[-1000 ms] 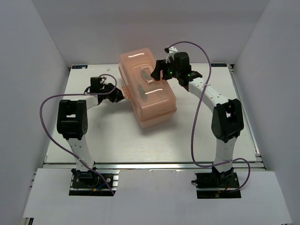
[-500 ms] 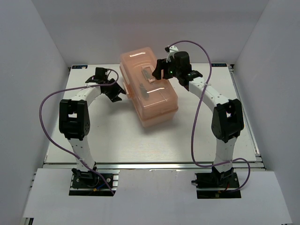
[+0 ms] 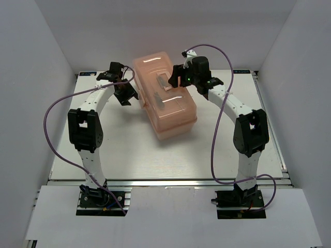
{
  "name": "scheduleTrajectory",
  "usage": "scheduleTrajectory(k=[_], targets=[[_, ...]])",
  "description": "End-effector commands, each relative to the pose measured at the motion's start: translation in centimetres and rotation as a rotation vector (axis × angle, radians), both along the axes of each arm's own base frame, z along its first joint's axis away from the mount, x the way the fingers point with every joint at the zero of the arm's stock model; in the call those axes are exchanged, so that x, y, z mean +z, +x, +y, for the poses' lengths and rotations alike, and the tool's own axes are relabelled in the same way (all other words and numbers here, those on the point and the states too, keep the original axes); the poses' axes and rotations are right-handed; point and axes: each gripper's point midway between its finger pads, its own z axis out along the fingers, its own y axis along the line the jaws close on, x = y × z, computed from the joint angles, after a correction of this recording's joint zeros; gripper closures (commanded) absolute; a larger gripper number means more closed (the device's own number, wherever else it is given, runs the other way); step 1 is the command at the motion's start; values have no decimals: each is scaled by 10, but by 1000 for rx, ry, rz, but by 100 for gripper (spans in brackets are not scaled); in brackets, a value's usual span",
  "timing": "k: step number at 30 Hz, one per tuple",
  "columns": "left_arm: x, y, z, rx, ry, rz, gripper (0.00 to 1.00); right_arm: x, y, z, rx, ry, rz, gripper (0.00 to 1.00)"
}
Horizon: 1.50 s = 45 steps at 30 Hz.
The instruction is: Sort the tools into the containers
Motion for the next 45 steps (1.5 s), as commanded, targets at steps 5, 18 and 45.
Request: scheduleTrajectory(k=[5,18,45], targets=[[26,5,-70,-155,-106,-65,42,-65,-42,26,127,-118,165,31],[3,-3,-90,-180,-116,-36,49,-66,-46,30,146,-135,165,31],[-24,9,-109,-215,-62,41,53,-81,-78,56,255,-148,223,36]])
